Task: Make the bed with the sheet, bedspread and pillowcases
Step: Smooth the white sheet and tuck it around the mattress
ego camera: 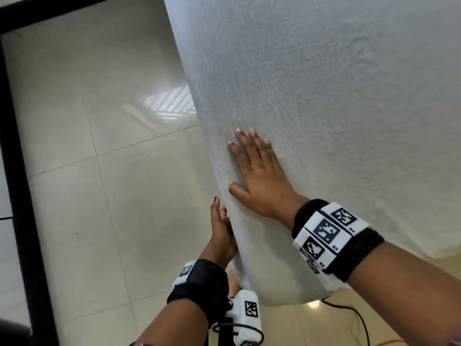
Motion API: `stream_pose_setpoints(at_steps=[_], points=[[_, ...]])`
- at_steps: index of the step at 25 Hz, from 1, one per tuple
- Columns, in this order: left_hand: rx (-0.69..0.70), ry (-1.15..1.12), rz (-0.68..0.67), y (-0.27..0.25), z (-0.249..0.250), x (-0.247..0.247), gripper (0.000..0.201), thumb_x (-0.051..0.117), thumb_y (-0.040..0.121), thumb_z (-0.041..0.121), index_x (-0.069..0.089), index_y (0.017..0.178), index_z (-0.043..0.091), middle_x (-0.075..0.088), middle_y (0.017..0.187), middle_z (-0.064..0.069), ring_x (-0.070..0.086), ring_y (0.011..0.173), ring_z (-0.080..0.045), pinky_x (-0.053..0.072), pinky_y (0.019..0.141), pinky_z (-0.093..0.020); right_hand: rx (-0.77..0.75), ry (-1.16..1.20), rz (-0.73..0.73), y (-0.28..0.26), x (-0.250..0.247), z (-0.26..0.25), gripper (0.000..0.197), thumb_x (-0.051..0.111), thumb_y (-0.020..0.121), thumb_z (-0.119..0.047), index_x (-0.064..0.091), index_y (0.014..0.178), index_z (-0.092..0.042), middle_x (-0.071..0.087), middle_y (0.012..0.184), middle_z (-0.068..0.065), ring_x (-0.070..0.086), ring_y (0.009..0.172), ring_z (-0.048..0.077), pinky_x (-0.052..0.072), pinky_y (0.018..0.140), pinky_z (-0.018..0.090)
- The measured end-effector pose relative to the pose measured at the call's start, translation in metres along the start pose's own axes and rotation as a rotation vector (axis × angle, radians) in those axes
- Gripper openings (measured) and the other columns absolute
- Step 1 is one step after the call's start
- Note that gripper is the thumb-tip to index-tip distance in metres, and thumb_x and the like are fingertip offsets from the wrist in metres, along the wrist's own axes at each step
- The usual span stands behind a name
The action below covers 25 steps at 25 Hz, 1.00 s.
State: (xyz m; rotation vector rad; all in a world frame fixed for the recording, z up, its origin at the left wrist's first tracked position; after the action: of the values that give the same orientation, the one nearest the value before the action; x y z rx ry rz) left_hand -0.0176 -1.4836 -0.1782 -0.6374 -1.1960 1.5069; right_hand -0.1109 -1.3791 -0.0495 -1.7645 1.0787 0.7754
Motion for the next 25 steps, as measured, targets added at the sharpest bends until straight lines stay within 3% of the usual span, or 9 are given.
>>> stream_pose_setpoints(at_steps=[2,5,7,10,12,15,19,21,25], points=[[0.038,0.020,-0.002,0.002,-0.001,0.003,0.058,0.034,0.095,0.057,0.068,0.109,0.012,0.071,0.103,-0.015,0.068,0.098,-0.025,0.052,0.090,-0.041,0.006,-0.001,-0.004,0.001,0.000,0.001,0.089,0.006,0.071,-0.054,0.007,0.153,-0.019,-0.009,0.160,0.005,-0.015,0.146,0.024,-0.011,0.118,0.042],[0.066,0.226,0.106,0.006,-0.012,-0.007,0.053,0.039,0.088,0.070,0.063,0.113,0.030,0.063,0.116,-0.005,0.050,0.121,-0.030,0.038,0.101,-0.045,-0.017,0.058,-0.009,-0.003,-0.007,0.003,0.084,0.011,0.075,-0.053,0.015,0.152,-0.021,-0.004,0.161,0.004,-0.012,0.147,0.023,-0.008,0.119,0.040],[0.162,0.360,0.256,-0.003,-0.005,-0.016,0.028,0.037,0.097,0.052,0.056,0.109,0.035,0.059,0.099,0.009,0.052,0.105,-0.021,0.037,0.092,-0.037,-0.037,0.107,-0.029,-0.009,-0.010,0.004,0.074,0.022,0.082,-0.048,0.021,0.150,-0.020,0.001,0.161,0.003,-0.009,0.147,0.021,-0.004,0.119,0.039],[0.220,0.183,0.288,-0.013,-0.004,-0.024,0.026,0.042,0.098,0.039,0.044,0.119,0.023,0.057,0.099,0.004,0.055,0.091,-0.018,0.045,0.084,-0.038,-0.042,0.173,-0.006,-0.025,-0.013,0.005,0.064,0.033,0.087,-0.039,0.031,0.146,-0.017,0.010,0.160,0.005,0.000,0.147,0.022,0.001,0.120,0.035],[0.203,0.077,0.282,-0.009,-0.017,-0.037,0.027,0.043,0.098,0.038,0.041,0.115,0.018,0.055,0.102,-0.003,0.055,0.090,-0.019,0.046,0.083,-0.037,-0.023,0.167,0.006,-0.042,-0.009,0.006,0.056,0.042,0.094,-0.031,0.032,0.146,-0.016,0.012,0.159,0.006,0.003,0.147,0.022,0.001,0.118,0.031],[0.146,0.061,0.188,-0.018,-0.045,-0.047,0.040,0.043,0.098,0.039,0.050,0.120,0.008,0.057,0.088,-0.004,0.055,0.091,-0.021,0.042,0.075,-0.028,-0.014,0.085,-0.006,-0.077,0.007,0.001,0.058,0.046,0.096,-0.026,0.026,0.149,-0.016,0.010,0.160,0.005,0.002,0.147,0.022,0.000,0.117,0.030],[0.156,0.116,0.153,-0.036,-0.069,-0.052,0.044,0.043,0.099,0.038,0.060,0.112,0.000,0.064,0.097,-0.011,0.059,0.094,-0.024,0.047,0.083,-0.033,-0.005,-0.023,-0.063,-0.114,0.037,-0.009,0.064,0.041,0.099,-0.037,0.009,0.153,-0.022,-0.003,0.161,0.000,-0.008,0.147,0.021,-0.002,0.120,0.037],[0.139,0.111,0.108,-0.040,-0.071,-0.048,0.047,0.042,0.099,0.042,0.062,0.111,0.001,0.065,0.102,-0.013,0.061,0.094,-0.024,0.048,0.088,-0.035,-0.007,-0.056,-0.055,-0.121,0.048,-0.011,0.064,0.032,0.098,-0.043,0.004,0.153,-0.026,-0.007,0.161,-0.004,-0.013,0.147,0.021,-0.007,0.118,0.037],[0.037,0.067,0.002,-0.040,-0.078,-0.040,0.049,0.037,0.097,0.054,0.062,0.096,0.011,0.067,0.094,-0.008,0.063,0.086,-0.020,0.049,0.080,-0.033,-0.031,-0.086,-0.017,-0.121,0.062,-0.009,0.067,0.019,0.090,-0.049,0.001,0.152,-0.030,-0.010,0.160,-0.006,-0.017,0.146,0.022,-0.012,0.115,0.038]])
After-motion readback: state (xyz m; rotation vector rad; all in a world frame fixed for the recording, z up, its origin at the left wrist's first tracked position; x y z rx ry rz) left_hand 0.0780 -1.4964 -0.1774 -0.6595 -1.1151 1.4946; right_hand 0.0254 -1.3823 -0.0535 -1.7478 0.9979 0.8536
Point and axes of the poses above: each hand's wrist, its own y-axis towards the middle knuckle, its own x-axis out of the palm, z = x × y, the point moved 7 cm from there along y, towards the middle knuckle
